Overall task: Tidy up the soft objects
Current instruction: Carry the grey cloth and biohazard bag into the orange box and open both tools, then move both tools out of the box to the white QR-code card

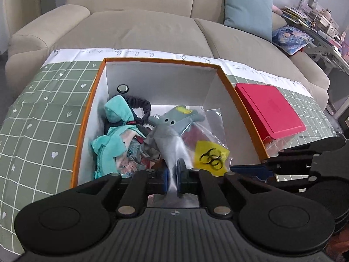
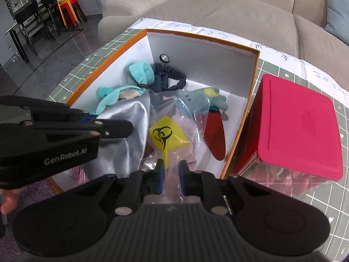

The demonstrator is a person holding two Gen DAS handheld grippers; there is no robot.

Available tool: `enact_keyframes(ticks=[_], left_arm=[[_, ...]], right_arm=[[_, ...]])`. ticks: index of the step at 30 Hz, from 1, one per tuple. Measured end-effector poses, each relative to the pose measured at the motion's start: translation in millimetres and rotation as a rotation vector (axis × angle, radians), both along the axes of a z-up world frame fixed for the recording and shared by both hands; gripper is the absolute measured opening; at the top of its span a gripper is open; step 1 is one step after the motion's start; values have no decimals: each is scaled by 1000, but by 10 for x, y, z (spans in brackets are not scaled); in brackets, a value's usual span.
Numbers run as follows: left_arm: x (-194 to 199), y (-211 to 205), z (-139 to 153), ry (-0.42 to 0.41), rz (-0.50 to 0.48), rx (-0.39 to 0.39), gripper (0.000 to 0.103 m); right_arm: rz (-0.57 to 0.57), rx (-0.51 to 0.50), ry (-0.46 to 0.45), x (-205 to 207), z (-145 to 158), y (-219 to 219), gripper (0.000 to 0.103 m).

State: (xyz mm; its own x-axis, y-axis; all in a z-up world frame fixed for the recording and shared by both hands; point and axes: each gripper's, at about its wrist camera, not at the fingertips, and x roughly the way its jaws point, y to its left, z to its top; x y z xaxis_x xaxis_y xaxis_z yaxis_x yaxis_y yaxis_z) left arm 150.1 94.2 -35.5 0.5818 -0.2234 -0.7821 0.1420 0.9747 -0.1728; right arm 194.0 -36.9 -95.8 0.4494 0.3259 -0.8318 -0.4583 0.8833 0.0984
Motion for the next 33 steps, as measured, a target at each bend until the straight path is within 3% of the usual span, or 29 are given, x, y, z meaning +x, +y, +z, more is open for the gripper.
enact_keyframes(ticks=[1, 3, 6, 9, 23, 33], left_arm=[[-14, 1, 12, -3, 0, 3, 28], [-33, 5, 40, -11, 8, 7, 39], [-62, 31, 94, -23, 24, 10, 47], [-111, 22, 155, -35, 22, 20, 48], [-396, -384, 486, -93, -38, -4, 57], [-514, -1085, 555, -150, -241, -2, 63]], right_arm=[[4, 14, 0, -4, 8, -18, 21], [12, 35, -1, -30, 36, -47, 31], [20, 27, -18, -74, 72, -48, 36], [12, 41, -21, -115, 115, -85, 42], [-23, 68, -121, -524, 518, -547, 51], [-175, 40, -175, -752, 604, -1426, 55]])
